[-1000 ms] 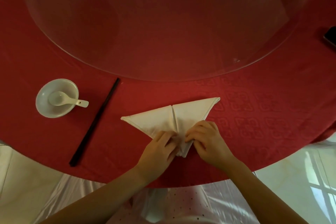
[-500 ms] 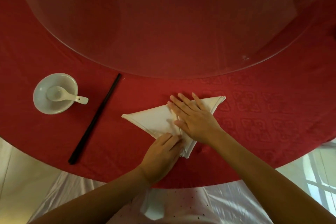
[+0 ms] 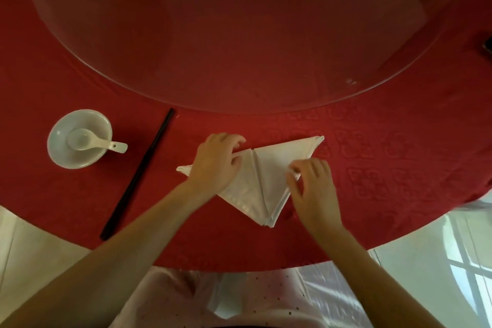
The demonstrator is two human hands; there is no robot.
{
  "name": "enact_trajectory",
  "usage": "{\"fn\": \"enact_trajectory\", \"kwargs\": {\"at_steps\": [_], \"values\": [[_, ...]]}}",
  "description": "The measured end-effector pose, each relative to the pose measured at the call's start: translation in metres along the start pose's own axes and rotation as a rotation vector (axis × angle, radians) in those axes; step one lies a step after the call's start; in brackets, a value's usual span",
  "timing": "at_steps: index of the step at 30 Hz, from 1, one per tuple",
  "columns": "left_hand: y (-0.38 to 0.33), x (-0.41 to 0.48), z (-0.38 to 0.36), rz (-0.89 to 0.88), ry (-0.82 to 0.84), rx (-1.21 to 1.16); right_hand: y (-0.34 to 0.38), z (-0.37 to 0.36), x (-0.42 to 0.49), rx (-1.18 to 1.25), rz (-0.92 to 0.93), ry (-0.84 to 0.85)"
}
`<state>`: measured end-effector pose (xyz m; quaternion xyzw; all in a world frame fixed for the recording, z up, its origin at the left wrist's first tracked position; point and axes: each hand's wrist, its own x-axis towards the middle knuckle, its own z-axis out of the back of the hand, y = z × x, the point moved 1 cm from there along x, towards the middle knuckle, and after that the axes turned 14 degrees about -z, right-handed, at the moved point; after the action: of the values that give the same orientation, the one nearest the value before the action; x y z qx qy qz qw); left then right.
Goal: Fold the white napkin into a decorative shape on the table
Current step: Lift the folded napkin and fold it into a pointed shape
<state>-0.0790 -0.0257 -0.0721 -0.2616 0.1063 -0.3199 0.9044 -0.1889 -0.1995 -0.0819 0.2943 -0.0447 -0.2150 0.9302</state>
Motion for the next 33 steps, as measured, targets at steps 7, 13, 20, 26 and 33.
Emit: {"fn": "enact_trajectory", "kwargs": {"at_steps": [7, 13, 20, 26, 33], "values": [[0.009, 0.030, -0.004, -0.002, 0.407, -0.098, 0.010, -0.027, -0.040, -0.118, -0.039, 0.235], [0.001, 0.040, 0.003, -0.137, 0.752, -0.235, 0.007, -0.027, -0.044, -0.034, -0.072, 0.181], [-0.002, 0.033, 0.014, -0.209, 0.791, -0.285, 0.013, -0.027, -0.048, -0.010, -0.177, 0.102], [-0.008, 0.039, 0.019, -0.263, 0.839, -0.236, 0.013, -0.028, -0.049, -0.104, -0.184, 0.106], [-0.030, 0.041, 0.034, -0.332, 0.681, -0.276, 0.024, -0.021, -0.035, -0.116, -0.145, 0.125]]}}
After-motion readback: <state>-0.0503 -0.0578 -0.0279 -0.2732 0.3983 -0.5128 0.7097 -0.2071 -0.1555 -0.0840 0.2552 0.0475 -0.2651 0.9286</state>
